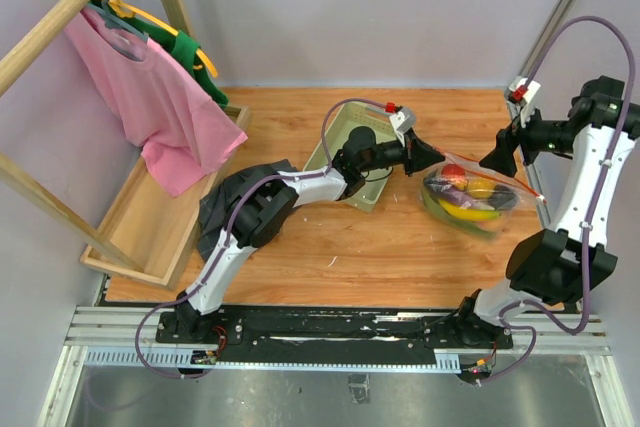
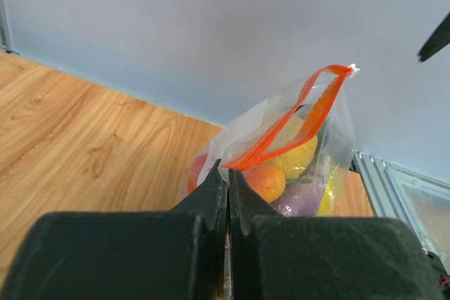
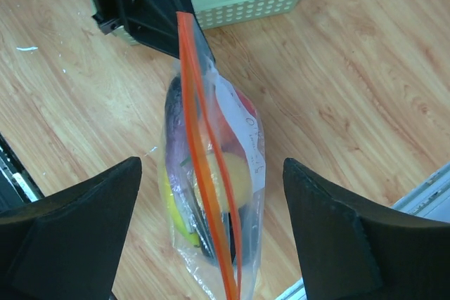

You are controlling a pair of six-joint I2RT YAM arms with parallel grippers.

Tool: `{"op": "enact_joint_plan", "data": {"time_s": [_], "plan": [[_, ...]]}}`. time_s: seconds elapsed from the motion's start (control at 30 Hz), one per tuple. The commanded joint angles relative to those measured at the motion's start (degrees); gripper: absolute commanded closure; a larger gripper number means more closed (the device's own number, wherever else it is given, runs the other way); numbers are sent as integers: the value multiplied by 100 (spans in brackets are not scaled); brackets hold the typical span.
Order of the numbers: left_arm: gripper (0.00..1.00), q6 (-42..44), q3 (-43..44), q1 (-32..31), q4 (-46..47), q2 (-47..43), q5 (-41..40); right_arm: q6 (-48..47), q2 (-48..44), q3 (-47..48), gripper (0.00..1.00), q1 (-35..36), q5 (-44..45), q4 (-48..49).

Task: Open the zip-top bag and remove the fake food
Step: Open the zipper of the food storage bag at the center of the board.

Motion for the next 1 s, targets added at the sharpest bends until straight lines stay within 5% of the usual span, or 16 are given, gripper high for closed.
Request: {"op": "enact_joint_plan", "data": {"time_s": [0.0, 0.8, 0.97], "plan": [[100, 149, 137, -40, -27, 21, 21, 1069, 73, -198, 20, 332, 518, 676], [100, -165, -82, -40, 294, -147, 286, 1558, 352, -823, 48, 598, 1579, 1593], [100, -317, -112, -40, 341, -156, 262, 1541, 406, -915, 69, 598, 1783, 1754]]}}
